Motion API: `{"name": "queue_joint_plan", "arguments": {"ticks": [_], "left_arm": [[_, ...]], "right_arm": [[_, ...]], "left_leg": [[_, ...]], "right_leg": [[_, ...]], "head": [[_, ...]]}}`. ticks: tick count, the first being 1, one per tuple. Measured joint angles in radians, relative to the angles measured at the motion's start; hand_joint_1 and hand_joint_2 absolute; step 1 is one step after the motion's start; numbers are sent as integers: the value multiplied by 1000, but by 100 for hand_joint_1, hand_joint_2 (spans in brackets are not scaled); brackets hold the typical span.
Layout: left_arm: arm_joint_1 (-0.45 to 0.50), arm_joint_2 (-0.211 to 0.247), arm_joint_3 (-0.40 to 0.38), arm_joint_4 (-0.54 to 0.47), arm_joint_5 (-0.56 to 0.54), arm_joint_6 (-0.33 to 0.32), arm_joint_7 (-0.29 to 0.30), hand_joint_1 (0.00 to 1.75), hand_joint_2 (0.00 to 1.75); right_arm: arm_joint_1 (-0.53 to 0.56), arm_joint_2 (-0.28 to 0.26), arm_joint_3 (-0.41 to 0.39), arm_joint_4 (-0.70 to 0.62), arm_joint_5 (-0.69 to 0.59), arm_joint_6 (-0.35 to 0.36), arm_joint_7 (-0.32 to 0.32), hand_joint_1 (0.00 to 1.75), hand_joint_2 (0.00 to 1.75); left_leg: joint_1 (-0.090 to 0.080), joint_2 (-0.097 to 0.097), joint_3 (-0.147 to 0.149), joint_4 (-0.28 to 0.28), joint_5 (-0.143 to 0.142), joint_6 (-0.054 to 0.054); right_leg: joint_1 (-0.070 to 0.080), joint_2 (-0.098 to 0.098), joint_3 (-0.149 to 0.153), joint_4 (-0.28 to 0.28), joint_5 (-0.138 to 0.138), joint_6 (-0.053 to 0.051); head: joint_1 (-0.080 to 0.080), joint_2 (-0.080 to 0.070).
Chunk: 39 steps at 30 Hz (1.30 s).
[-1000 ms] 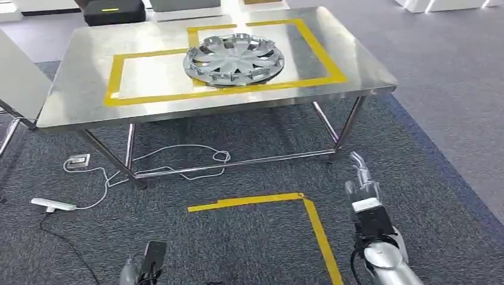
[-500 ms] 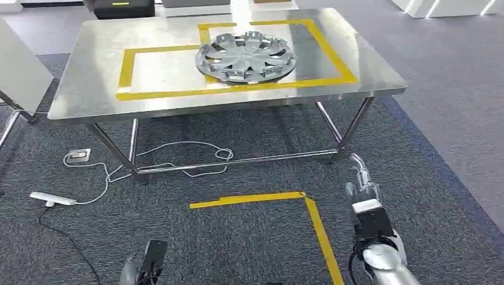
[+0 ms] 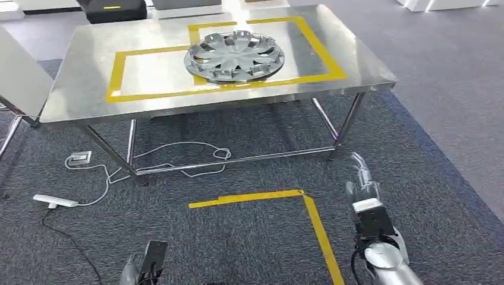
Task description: Take the parts from the cabinet and place them on the table.
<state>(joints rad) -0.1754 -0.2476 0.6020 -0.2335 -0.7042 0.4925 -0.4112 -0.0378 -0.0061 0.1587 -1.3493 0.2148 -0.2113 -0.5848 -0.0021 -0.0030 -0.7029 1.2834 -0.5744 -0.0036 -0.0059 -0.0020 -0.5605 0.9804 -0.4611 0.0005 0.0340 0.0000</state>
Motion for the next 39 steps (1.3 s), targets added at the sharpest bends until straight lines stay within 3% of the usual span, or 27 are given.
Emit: {"name": "queue_joint_plan", "arguments": {"ticks": [3, 4, 7, 9, 10, 12, 13, 14, 15, 16, 18, 19, 20, 23, 24, 25, 27, 28, 29, 31, 32, 33, 34, 35, 36, 37, 39], "left_arm": [[-2, 0, 0, 0, 0, 0, 0, 0, 0], [-4, 0, 0, 0, 0, 0, 0, 0, 0], [-2, 0, 0, 0, 0, 0, 0, 0, 0], [-3, -1, 0, 0, 0, 0, 0, 0, 0], [-5, -1, 0, 0, 0, 0, 0, 0, 0], [-5, -2, 0, 0, 0, 0, 0, 0, 0], [-4, -2, 0, 0, 0, 0, 0, 0, 0], [-3, -1, 0, 0, 0, 0, 0, 0, 0], [-3, -1, 0, 0, 0, 0, 0, 0, 0], [-3, -1, 0, 0, 0, 0, 0, 0, 0], [-4, -2, 0, 0, 0, 0, 0, 0, 0], [-4, -3, -1, 0, 0, -1, 0, 0, 0], [-4, -3, -1, 0, 0, -3, 0, 0, 0], [-4, -4, -2, 0, 0, -8, 1, 0, 0], [-5, -5, -2, 0, 0, -8, 1, 0, 0], [-5, -5, -2, 0, -1, -8, 1, 0, 0], [-5, -4, -2, 0, 0, -8, 2, 0, 0], [-5, -4, -2, 0, 0, -7, 2, 0, 0], [-5, -4, -2, 0, 0, -7, 3, 0, 0], [-4, -4, -2, 0, 0, -8, 3, 0, 0], [-5, -4, -2, 0, 0, -8, 3, 0, 0], [-5, -4, -2, 0, 0, -8, 3, 0, 0], [-6, -4, -3, 0, 0, -8, 3, 0, 0], [-8, -5, -3, 0, 0, -8, 3, 0, 0], [-9, -7, -3, 0, 0, -8, 3, 0, 0], [-8, -8, -3, 0, 1, -8, 3, 0, 0], [-7, -9, -3, 0, 1, -8, 3, 0, 0]], "right_arm": [[0, 0, 0, 0, 0, 0, 0, 0, 0], [-1, 0, 0, 0, 0, 0, 0, 0, 0], [-1, 0, 1, 0, 0, 0, 0, 0, 0], [-1, 0, 1, 0, 0, 0, 0, 0, 0], [-4, 0, 0, 0, 0, 0, 0, 0, 0], [-3, 0, 1, 0, 0, 0, 0, 0, 0], [0, 0, 1, 0, 0, 0, 0, 0, 0], [2, 0, 0, 1, 0, 0, 0, 0, 0], [3, 0, 1, 2, 0, 0, 0, 0, 0], [3, 0, 0, 2, 0, 0, 0, 0, 0], [1, 0, 1, 2, 0, 0, 0, 0, 0], [-1, 0, 1, 2, 2, 1, 1, 0, 0], [-7, 0, 2, 2, 7, 7, 7, 0, 0], [-7, 0, 2, 3, 18, 17, 16, 0, 0], [-7, 0, 1, 3, 18, 17, 17, 0, 0], [-10, 0, 1, 3, 19, 17, 17, 0, 0], [-13, 0, 3, 5, 21, 15, 17, 0, 0], [-12, 0, 3, 8, 29, 10, 16, 0, 0], [-11, 0, 3, 11, 37, 1, 15, 0, 0], [-12, 1, 6, 14, 43, -4, 11, 0, 0], [-12, 1, 6, 14, 45, -5, 9, 0, 0], [-13, 2, 8, 14, 46, -5, 8, 0, 175], [-13, 2, 10, 14, 48, -6, 7, 0, 175], [-14, 2, 12, 14, 53, -8, 6, 0, 175], [-14, 2, 12, 14, 59, -13, 5, 0, 175], [-13, 2, 13, 15, 67, -16, 6, 0, 175], [-14, 2, 15, 17, 69, -16, 8, 0, 175]], "left_leg": [[0, 0, 122, -233, 122, 11], [-3, 0, 140, -270, 110, 13], [-7, -1, 133, -277, 108, 25], [0, 0, 136, -288, 118, 40], [1, 0, 135, -288, 119, 44], [-1, 1, 133, -288, 119, 49], [-2, 1, 132, -288, 119, 49], [-3, 1, 132, -288, 119, 49], [-3, 1, 132, -287, 119, 49], [-3, 0, 133, -287, 119, 49], [-2, 4, 136, -287, 118, 47], [-10, 7, 137, -285, 115, 43], [-14, 8, 132, -281, 114, 39], [-11, 28, 130, -281, 117, 28], [-9, 27, 127, -276, 105, 19], [-8, 18, 120, -252, 84, 14], [-4, 12, 52, -99, 3, 8], [-3, 12, 14, -22, -27, 7], [-3, 12, -13, 29, -37, 6], [-1, 12, 0, -7, 10, 7], [0, 12, 38, -86, 59, 9], [0, 11, 81, -171, 101, 11], [2, 7, 116, -241, 122, 14], [1, 5, 128, -274, 109, 15], [4, 4, 124, -272, 112, 15], [2, 3, 122, -272, 113, 11], [-2, 1, 122, -272, 114, 14]], "right_leg": [[0, 1, 2, 5, -2, 3], [8, 2, -2, 10, -4, 9], [3, 0, -12, 10, 1, 23], [2, 2, -24, 22, -11, 34], [2, 1, -41, 59, -39, 38], [-1, 1, -115, 225, -119, 45], [-1, 1, -150, 297, -145, 48], [-2, 1, -169, 335, -150, 50], [-3, 1, -162, 319, -130, 51], [-4, 1, -132, 259, -91, 49], [-4, -6, -41, 81, -9, 44], [2, -48, -15, 24, -12, 42], [4, -38, -2, 13, -12, 33], [6, -17, -14, 15, -5, 21], [0, -11, -9, 8, 2, 11], [0, -4, -10, 7, 3, 8], [1, 3, -11, 7, 4, -2], [2, 6, -12, 7, 3, -2], [2, 9, -12, 8, 3, -2], [2, 13, -11, 8, 3, -2], [2, 15, -10, 9, 3, -2], [2, 16, -8, 10, 2, 0], [2, 17, -9, 11, 1, 3], [11, 19, -15, 21, -3, 10], [11, 18, -21, 22, -3, 11], [12, 18, -22, 23, -4, -3], [9, 16, -20, 21, -2, -1]], "head": [[0, 0], [0, 0], [0, 0], [0, 0], [9, 0], [8, 0], [10, 0], [9, 0], [10, 0], [10, 0], [10, 0], [11, 0], [11, 0], [8, 0], [8, 0], [5, 0], [0, 0], [1, 0], [0, 0], [0, 0], [1, 0], [0, 0], [0, 0], [1, 0], [3, 0], [2, 0], [3, 0]]}}
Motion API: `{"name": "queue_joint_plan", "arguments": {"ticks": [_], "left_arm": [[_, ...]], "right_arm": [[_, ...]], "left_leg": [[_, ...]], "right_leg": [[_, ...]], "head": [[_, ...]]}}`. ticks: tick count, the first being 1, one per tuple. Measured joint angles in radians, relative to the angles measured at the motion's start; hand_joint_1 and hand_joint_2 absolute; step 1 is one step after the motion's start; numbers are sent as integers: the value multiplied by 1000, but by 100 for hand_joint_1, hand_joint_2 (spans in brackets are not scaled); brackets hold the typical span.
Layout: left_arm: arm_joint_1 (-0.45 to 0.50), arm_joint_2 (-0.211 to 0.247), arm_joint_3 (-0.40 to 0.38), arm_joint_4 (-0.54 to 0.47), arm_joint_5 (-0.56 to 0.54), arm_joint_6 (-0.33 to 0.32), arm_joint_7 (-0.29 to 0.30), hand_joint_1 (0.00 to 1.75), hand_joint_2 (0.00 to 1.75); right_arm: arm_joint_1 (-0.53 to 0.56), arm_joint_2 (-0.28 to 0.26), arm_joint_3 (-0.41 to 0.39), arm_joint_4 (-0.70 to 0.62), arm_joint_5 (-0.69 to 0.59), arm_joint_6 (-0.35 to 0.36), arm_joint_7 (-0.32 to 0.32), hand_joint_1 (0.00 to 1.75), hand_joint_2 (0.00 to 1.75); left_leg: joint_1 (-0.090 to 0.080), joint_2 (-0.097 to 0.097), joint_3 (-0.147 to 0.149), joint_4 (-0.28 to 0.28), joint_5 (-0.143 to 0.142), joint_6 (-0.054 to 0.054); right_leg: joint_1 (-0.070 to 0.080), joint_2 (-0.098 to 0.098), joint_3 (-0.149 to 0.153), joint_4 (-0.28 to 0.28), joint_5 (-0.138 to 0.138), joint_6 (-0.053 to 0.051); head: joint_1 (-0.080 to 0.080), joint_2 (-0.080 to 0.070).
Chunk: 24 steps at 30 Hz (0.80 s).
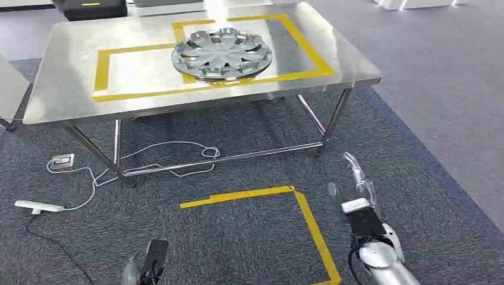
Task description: Take the parts from the cabinet and place them on the table.
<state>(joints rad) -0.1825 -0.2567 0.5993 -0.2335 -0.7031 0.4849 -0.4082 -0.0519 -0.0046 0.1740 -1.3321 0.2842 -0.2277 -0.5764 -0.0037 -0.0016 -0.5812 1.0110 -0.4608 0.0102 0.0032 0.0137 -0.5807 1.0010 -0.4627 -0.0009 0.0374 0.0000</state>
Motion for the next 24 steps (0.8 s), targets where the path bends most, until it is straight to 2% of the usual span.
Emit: {"name": "queue_joint_plan", "arguments": {"ticks": [1, 2, 3, 4, 5, 7, 8, 9, 10, 11, 13, 14, 15, 17, 18, 19, 20, 21, 23, 24], "left_arm": [[-1, 0, 0, 0, 0, 0, 0, 0, 0], [-1, 0, 0, 0, 0, 0, 0, 0, 0], [-2, 0, 0, 0, 0, 0, 0, 0, 0], [-2, -2, 0, 0, 0, 0, 0, 0, 0], [-3, -2, 0, 0, 0, 0, 0, 0, 0], [-2, -3, 0, 0, 0, 0, 0, 0, 0], [-2, -2, 0, 0, 0, 0, 0, 0, 0], [-1, -2, 0, 0, 0, 0, 0, 0, 0], [-1, -2, 0, 0, 0, 0, 0, 0, 0], [-1, -2, 0, 0, 0, 0, 0, 0, 0], [-1, -3, 0, 0, 0, 0, 0, 0, 0], [-1, -2, 0, 0, 0, 0, 0, 0, 0], [-2, -2, 0, 0, 0, 0, 0, 0, 0], [-1, -2, 0, 0, 0, 0, 0, 0, 0], [-1, -2, 0, 0, 0, 0, 0, 0, 0], [-1, -2, 0, 0, 0, 0, 0, 0, 0], [-1, -2, 0, 0, 0, 0, 0, 0, 0], [-2, -2, 0, 0, 0, 0, 0, 0, 0], [-1, -2, 0, 0, 0, 0, 0, 0, 0], [2, -2, 0, 0, 0, 0, 0, 0, 0]], "right_arm": [[-1, 0, 2, 1, 0, 1, 0, 0, 175], [-2, 1, 5, 2, 0, 2, 1, 0, 175], [-3, 1, 6, 2, 0, 2, 1, 0, 175], [-3, 0, 6, 2, 0, 2, 1, 0, 175], [-5, 0, 6, 2, -1, 2, 0, 0, 175], [-8, 0, 6, 5, -1, 2, 1, 0, 175], [-6, 0, 6, 6, -1, 2, 1, 0, 175], [-3, 0, 6, 8, -1, 2, 1, 0, 175], [-1, 0, 6, 8, -1, 2, 1, 0, 175], [-1, 0, 7, 9, -1, 2, 1, 0, 175], [-4, 0, 8, 9, -1, 2, 1, 0, 175], [-7, 0, 8, 9, -1, 2, 1, 0, 175], [-10, 0, 8, 10, -1, 2, 0, 0, 175], [-6, 0, 9, 10, -1, 2, 1, 0, 175], [-5, 0, 9, 10, -1, 2, 1, 0, 175], [-7, 0, 8, 10, -1, 2, 1, 0, 175], [-10, 0, 6, 10, -1, 2, 1, 0, 175], [-13, 0, 7, 10, -1, 2, 1, 0, 175], [-10, 0, 8, 10, 0, 2, 1, 0, 175], [-9, 0, 8, 10, 0, 2, 1, 0, 175]], "left_leg": [[-8, -1, -2, 6, -3, 12], [-8, -1, -3, 6, -2, 18], [-6, 0, -2, 1, 1, 23], [3, 2, 3, -10, 9, 34], [3, 3, 2, -10, 9, 37], [1, 5, 0, -10, 10, 41], [0, 6, -2, -9, 10, 42], [0, 6, -2, -9, 10, 41], [0, 6, -2, -9, 10, 41], [0, 6, -1, -8, 10, 41], [1, 6, 3, -7, 7, 36], [-3, 5, 2, -6, 7, 29], [-9, 4, -3, 0, 6, 23], [-5, 5, -4, -3, 11, 13], [-3, 5, -4, -3, 11, 7], [-1, 5, -7, 0, 3, 0], [0, 3, -13, 22, -18, -5], [0, 3, -38, 80, -56, -9], [2, 3, -110, 237, -128, -13], [2, 3, -140, 297, -145, -14]], "right_leg": [[-6, -1, 4, -10, 6, 15], [-8, -1, 4, -12, 8, 29], [-8, -1, 4, -13, 9, 35], [-8, -2, -8, -5, 0, 40], [-8, -5, -21, 29, -27, 42], [-12, -5, -93, 189, -106, 46], [-13, -5, -130, 265, -134, 48], [-14, -6, -151, 309, -143, 50], [-16, -6, -149, 305, -129, 50], [-17, -7, -122, 251, -91, 50], [-20, -15, -20, 56, -3, 48], [-20, -22, 5, 8, -13, 50], [-16, -16, 15, -3, -12, 42], [-13, -15, 10, 1, -11, 37], [-11, -14, 9, 1, -10, 31], [-17, -14, 13, -7, -4, 20], [-17, -14, 14, -7, -2, 16], [-16, -14, 13, -7, -2, 8], [-14, -14, 12, -7, -3, 6], [-13, -13, 11, -7, -3, 6]], "head": [[-1, 0], [-2, 0], [-2, 0], [-2, 0], [2, 0], [3, 0], [4, 0], [4, 0], [4, 0], [5, 0], [5, 0], [5, 0], [3, 0], [0, 0], [1, 0], [2, 0], [-3, 0], [-7, 0], [-6, 0], [-7, 0]]}}
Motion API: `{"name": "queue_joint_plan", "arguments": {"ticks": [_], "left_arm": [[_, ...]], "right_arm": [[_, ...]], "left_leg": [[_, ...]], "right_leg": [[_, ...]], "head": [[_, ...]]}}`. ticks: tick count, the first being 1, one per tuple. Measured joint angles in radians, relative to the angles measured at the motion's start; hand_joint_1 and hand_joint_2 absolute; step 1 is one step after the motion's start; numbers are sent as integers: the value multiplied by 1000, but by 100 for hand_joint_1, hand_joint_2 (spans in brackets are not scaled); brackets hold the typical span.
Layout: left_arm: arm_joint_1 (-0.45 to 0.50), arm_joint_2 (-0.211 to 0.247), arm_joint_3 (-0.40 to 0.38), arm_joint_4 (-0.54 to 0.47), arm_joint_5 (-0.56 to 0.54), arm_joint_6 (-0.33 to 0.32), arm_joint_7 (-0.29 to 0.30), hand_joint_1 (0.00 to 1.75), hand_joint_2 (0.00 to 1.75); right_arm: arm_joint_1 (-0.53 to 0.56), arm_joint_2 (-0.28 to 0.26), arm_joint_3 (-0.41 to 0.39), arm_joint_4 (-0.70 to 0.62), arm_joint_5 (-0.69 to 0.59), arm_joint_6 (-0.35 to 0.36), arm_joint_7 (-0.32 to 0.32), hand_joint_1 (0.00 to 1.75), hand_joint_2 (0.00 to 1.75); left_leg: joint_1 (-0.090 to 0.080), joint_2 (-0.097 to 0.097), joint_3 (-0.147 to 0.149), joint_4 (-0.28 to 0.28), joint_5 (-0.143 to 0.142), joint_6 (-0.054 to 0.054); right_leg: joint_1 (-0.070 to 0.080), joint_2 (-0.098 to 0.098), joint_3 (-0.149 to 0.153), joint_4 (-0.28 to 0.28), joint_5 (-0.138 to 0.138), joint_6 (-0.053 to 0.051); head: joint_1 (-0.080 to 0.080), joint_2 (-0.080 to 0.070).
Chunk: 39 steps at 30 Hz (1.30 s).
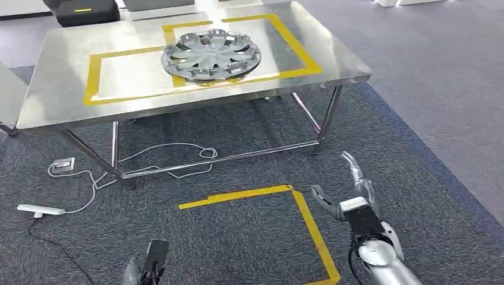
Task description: Take the parts from the cabinet and place them on the table.
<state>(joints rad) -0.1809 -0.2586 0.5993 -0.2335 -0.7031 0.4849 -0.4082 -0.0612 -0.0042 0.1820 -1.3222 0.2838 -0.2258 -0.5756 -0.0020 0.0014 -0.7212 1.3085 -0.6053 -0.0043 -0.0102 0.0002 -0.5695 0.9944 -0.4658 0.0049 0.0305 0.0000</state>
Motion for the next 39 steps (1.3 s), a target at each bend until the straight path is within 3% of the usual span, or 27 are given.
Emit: {"name": "queue_joint_plan", "arguments": {"ticks": [1, 2, 4, 5, 6, 8, 11, 12, 14, 15, 16, 17, 18, 20, 21, 22, 25, 26, 27, 29, 30, 31, 33, 35, 36, 37, 39], "left_arm": [[2, 0, 0, 0, 0, 0, 0, 0, 0], [2, 0, 0, 0, 0, 0, 0, 0, 0], [1, 0, 0, 0, 0, 0, 0, 0, 0], [0, 0, 0, 0, 0, 1, 0, 0, 0], [-1, 1, 0, 0, 0, 1, 0, 0, 0], [-1, 1, -1, 0, 0, 2, 0, 0, 0], [-1, 1, -2, 0, 0, 2, 1, 0, 0], [-4, 0, -2, 0, 0, 2, 1, 0, 0], [-3, 0, -5, 0, 0, 1, 2, 0, 0], [-3, 2, -6, 0, 1, 1, 2, 0, 0], [-3, 2, -6, 0, 2, 1, 2, 0, 0], [-3, 2, -7, 0, 2, 1, 2, 0, 0], [-4, 1, -8, 0, 1, 1, 3, 0, 0], [-4, 1, -10, 0, -1, 1, 4, 0, 0], [-4, 1, -11, 0, -2, 2, 4, 0, 0], [-5, 1, -13, 0, -6, 4, 5, 0, 0], [-3, -8, -25, 0, -20, 12, 14, 0, 0], [-2, -11, -27, 0, -22, 15, 16, 0, 0], [-2, -14, -31, 0, -24, 15, 16, 0, 0], [-1, -13, -35, 0, -25, 17, 16, 0, 0], [0, -13, -36, 0, -26, 16, 16, 0, 0], [2, -13, -38, 0, -26, 17, 16, 0, 0], [2, -14, -42, 0, -26, 16, 17, 0, 0], [1, -14, -43, 0, -27, 16, 17, 0, 0], [1, -13, -43, 0, -28, 16, 17, 0, 0], [0, -14, -43, 0, -29, 17, 17, 0, 0], [-3, -16, -45, 0, -30, 16, 18, 0, 0]], "right_arm": [[1, 0, 0, 1, -2, 0, 0, 0, 0], [0, 0, 0, 1, -9, 0, 0, 0, 0], [0, 1, 0, 1, -28, 8, -2, 0, 0], [-1, 2, 0, 1, -31, 10, -2, 0, 0], [-2, 3, 0, 1, -28, 6, -3, 0, 0], [0, 4, 0, 1, -36, 13, -3, 0, 0], [-1, 4, 0, 0, -51, 24, -2, 0, 0], [-3, 4, 0, 0, -53, 25, -1, 0, 0], [-2, 5, 2, 1, -58, 30, 0, 0, 0], [0, 5, 3, 2, -60, 31, 0, 0, 0], [3, 5, 3, 4, -62, 31, 2, 0, 0], [3, 5, 3, 5, -64, 31, 2, 0, 0], [3, 5, 2, 5, -68, 31, 2, 0, 0], [0, 5, 2, 5, -70, 31, 2, 0, 0], [-1, 5, 1, 5, -71, 31, 1, 0, 0], [1, 5, 2, 3, -72, 31, -2, 0, 0], [53, -3, -22, -21, -93, 32, -10, 0, 0], [73, -5, -32, -35, -99, 37, -13, 0, 0], [81, -10, -40, -43, -105, 40, -14, 0, 0], [86, -10, -46, -47, -106, 45, -14, 0, 0], [90, -10, -48, -48, -106, 46, -14, 0, 0], [97, -10, -52, -49, -106, 46, -14, 0, 0], [109, -10, -55, -50, -106, 47, -14, 0, 0], [110, -10, -56, -54, -106, 46, -15, 0, 0], [109, -10, -56, -58, -106, 46, -14, 0, 0], [108, -10, -57, -58, -106, 46, -14, 0, 0], [118, -10, -63, -62, -106, 46, -15, 0, 0]], "left_leg": [[0, 0, -5, 9, 10, 0], [0, 0, 10, -24, 43, 2], [0, 0, 89, -185, 136, 10], [0, -2, 125, -256, 163, 15], [-2, -4, 140, -287, 150, 15], [-3, -3, 133, -291, 144, 20], [2, -2, 138, -302, 153, 38], [2, 3, 138, -302, 152, 43], [0, 5, 137, -302, 151, 48], [-1, 7, 136, -301, 151, 49], [-1, 9, 136, -301, 151, 49], [-1, 9, 136, -301, 151, 49], [-1, 20, 137, -301, 150, 49], [-2, 26, 141, -300, 147, 45], [-10, 31, 140, -298, 144, 39], [-10, 33, 137, -294, 144, 35], [-9, 52, 140, -294, 142, 25], [-6, 42, 137, -284, 127, 18], [-4, 25, 123, -248, 99, 12], [1, 11, 57, -96, 20, 7], [1, 10, 22, -24, -4, 5], [2, 9, 2, 13, -6, 5], [3, 6, 23, -43, 55, 7], [8, -23, 99, -203, 146, 11], [11, -66, 123, -254, 149, 14], [16, -65, 136, -285, 139, 13], [8, -58, 132, -278, 137, 19]], "right_leg": [[0, 1, 0, 0, 0, 0], [1, 2, 1, 1, 0, 0], [1, 5, 5, 2, -1, 2], [1, 6, 5, 2, -2, 4], [9, 9, 0, 9, -5, 9], [7, 9, -8, 8, -1, 17], [3, 8, -21, 25, -19, 32], [3, 7, -42, 70, -49, 36], [0, 7, -119, 234, -122, 42], [-1, 6, -150, 294, -141, 44], [-1, 6, -160, 312, -136, 46], [-1, 5, -148, 288, -112, 46], [-1, 2, -116, 225, -73, 44], [-1, -22, -23, 49, 5, 39], [9, -49, -4, 12, -17, 38], [8, -37, -1, 7, -10, 28], [10, -19, -3, 6, -8, 17], [4, -15, 2, 1, -4, 10], [4, -5, 2, 1, -3, 7], [4, 15, 1, 1, -2, -2], [4, 27, 1, 1, -2, -2], [4, 38, 2, 1, -2, -2], [4, 63, 4, 2, -2, -1], [3, 91, 8, 4, -3, 1], [6, 99, 7, 6, -5, 5], [7, 110, -1, 14, -8, 11], [-1, 120, -8, 7, -3, 27]], "head": [[0, 0], [0, 0], [0, 0], [0, 0], [0, 0], [2, 0], [3, 0], [9, 0], [8, 0], [10, 0], [9, 0], [10, 0], [10, 0], [10, 0], [9, 0], [8, 0], [8, 0], [7, 0], [5, 0], [3, 0], [3, 0], [3, 0], [3, 0], [3, 0], [3, 0], [3, 0], [2, 0]]}}
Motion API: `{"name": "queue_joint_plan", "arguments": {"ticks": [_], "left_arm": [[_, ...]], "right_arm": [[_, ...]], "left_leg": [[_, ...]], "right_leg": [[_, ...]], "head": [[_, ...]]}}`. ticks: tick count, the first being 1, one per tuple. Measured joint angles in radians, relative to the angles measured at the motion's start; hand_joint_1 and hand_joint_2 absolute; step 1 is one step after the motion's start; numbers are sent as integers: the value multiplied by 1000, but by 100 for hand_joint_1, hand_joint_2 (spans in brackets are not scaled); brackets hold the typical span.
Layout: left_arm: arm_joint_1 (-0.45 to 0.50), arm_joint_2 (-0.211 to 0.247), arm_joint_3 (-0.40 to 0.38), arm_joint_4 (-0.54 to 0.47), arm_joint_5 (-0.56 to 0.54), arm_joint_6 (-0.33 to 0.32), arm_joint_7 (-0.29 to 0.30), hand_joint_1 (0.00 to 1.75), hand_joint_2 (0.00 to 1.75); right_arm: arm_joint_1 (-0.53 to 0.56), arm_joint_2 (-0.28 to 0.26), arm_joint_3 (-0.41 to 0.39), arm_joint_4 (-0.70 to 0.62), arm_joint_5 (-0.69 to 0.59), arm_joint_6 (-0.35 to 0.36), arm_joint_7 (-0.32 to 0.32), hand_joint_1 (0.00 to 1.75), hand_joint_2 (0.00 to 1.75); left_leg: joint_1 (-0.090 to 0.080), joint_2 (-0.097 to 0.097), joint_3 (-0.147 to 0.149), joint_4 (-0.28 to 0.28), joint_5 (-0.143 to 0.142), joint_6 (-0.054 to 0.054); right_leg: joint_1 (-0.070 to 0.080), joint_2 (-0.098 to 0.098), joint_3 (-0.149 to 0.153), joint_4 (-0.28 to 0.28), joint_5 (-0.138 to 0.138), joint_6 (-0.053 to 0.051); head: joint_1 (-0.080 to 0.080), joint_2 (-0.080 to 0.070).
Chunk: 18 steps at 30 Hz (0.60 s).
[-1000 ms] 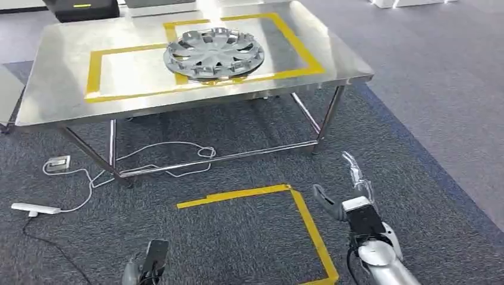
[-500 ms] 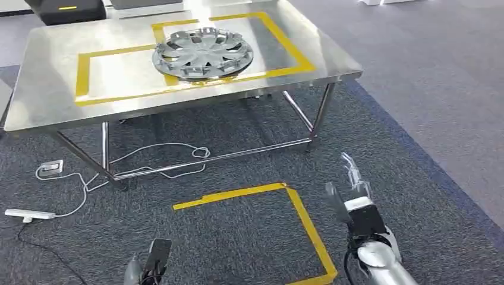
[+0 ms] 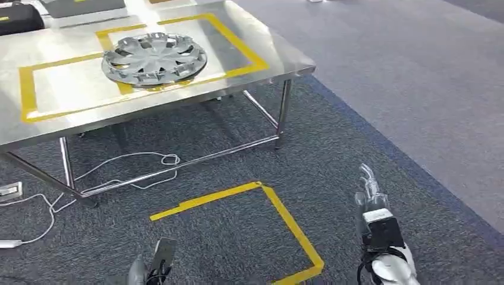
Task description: Take the parts from the cabinet and place them on the table.
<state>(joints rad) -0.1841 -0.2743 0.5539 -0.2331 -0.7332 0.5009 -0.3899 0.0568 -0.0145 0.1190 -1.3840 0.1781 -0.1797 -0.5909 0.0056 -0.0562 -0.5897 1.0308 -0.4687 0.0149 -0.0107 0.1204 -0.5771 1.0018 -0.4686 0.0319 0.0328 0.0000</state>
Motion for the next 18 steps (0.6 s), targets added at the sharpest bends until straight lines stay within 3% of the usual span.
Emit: {"name": "queue_joint_plan", "arguments": {"ticks": [1, 2, 3, 4, 5, 6, 7, 8, 9, 11, 12, 13, 16, 17, 18], "left_arm": [[-1, -1, -1, 0, -1, 0, 1, 0, 0], [-2, -3, -2, 0, -2, 0, 1, 0, 0], [-3, -3, -5, 0, -5, -1, 1, 0, 0], [-3, -3, -6, 0, -6, -1, 2, 0, 0], [-1, -3, -6, 0, -6, -1, 5, 0, 0], [1, -3, -6, 0, -6, -1, 7, 0, 0], [1, -2, -6, 0, -7, -1, 9, 0, 0], [2, -2, -6, 0, -7, -1, 13, 0, 0], [2, -1, -6, 0, -7, -1, 13, 0, 0], [0, -2, -9, 0, -8, -1, 13, 0, 0], [-1, -3, -11, 0, -8, -1, 13, 0, 0], [-3, -3, -13, 0, -8, -1, 13, 0, 0], [-3, -2, -14, 0, -3, -2, 16, 0, 0], [-4, -2, -14, 0, 2, -2, 16, 0, 0], [-5, 0, -14, 0, 7, -2, 15, 0, 0]], "right_arm": [[6, 0, -2, -2, 0, 0, 0, 0, 0], [10, -3, -4, -3, 0, 0, 0, 0, 0], [11, -4, -9, -5, 0, -2, 0, 0, 0], [9, -4, -8, -6, 1, -1, -1, 0, 0], [9, -4, -11, -7, 1, -1, -1, 0, 0], [13, -4, -16, -7, 0, -1, -1, 0, 0], [17, -4, -18, -7, 0, -1, 1, 0, 0], [20, -4, -21, -7, 0, 0, 2, 0, 0], [21, -4, -22, -7, 0, 0, 3, 0, 0], [22, -4, -27, -8, 0, 0, 3, 0, 0], [22, -4, -30, -10, 0, 0, 3, 0, 0], [21, -4, -31, -10, 0, 0, 3, 0, 0], [25, -4, -34, -11, 4, 0, 6, 0, 0], [19, -4, -34, -11, 9, 1, 9, 0, 0], [11, -3, -34, -10, 14, 4, 12, 0, 0]], "left_leg": [[0, 5, 1, -4, 4, 8], [7, 14, 5, -16, 10, 17], [5, 17, 7, -17, 11, 20], [3, 24, 6, -16, 10, 26], [0, 35, 5, -16, 10, 27], [-3, 47, 5, -16, 9, 29], [-5, 56, 4, -16, 8, 30], [-6, 65, 5, -16, 8, 30], [-8, 69, 6, -15, 7, 29], [-10, 84, 8, -15, 5, 27], [-11, 86, 9, -15, 5, 26], [-19, 88, 5, -11, 2, 20], [-14, 94, 6, -15, 8, 7], [-16, 95, 4, -12, 2, 0], [-13, 81, 0, 5, -13, -6]], "right_leg": [[-1, 4, -1, -3, 1, 7], [-3, -4, -9, 3, -6, 11], [3, -57, -21, 32, -27, 14], [3, -87, -51, 94, -62, 17], [1, -103, -94, 184, -103, 20], [0, -110, -132, 259, -132, 22], [0, -111, -159, 309, -143, 23], [0, -112, -158, 305, -129, 23], [1, -112, -137, 260, -96, 21], [2, -124, -46, 89, -15, 13], [3, -136, -5, 12, -7, 8], [9, -135, 11, 1, -9, 4], [13, -128, 3, 2, -4, -8], [6, -122, 10, -9, 4, -18], [4, -119, 10, -12, 7, -22]], "head": [[1, 0], [1, 0], [6, 0], [11, 0], [10, 0], [10, 0], [11, 0], [11, 0], [10, 0], [10, 0], [10, 0], [9, 0], [10, 0], [9, 0], [8, 0]]}}
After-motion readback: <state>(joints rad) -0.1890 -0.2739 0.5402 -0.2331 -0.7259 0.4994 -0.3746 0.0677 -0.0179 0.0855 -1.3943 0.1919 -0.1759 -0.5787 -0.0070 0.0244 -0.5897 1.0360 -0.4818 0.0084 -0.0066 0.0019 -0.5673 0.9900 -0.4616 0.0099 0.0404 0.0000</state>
